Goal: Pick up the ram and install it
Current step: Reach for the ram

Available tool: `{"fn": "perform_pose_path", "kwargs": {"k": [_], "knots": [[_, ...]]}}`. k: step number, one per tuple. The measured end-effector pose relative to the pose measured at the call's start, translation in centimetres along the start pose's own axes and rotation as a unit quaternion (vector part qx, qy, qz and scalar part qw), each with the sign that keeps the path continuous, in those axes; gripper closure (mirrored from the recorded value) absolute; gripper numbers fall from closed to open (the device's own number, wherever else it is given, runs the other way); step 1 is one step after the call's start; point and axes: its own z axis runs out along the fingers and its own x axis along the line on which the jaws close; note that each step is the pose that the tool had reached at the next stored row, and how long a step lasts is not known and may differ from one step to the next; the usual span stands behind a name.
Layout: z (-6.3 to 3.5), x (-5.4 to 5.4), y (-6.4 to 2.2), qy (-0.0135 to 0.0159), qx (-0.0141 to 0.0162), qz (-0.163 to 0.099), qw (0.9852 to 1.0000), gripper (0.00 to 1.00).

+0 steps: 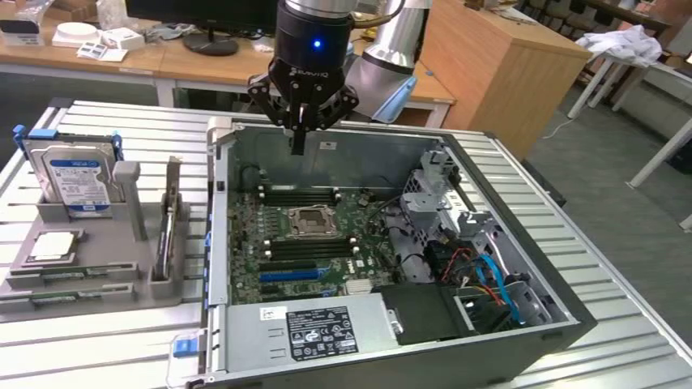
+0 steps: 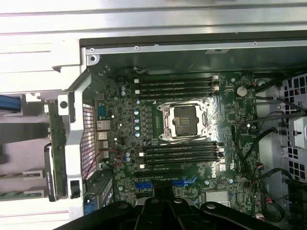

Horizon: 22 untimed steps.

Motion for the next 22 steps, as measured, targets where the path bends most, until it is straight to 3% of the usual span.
{"fn": "perform_pose_path", "kwargs": {"k": [22], "knots": [[0.02, 4.1, -0.23, 0.0, 0.0001, 0.0, 1.0, 0.89]]}}
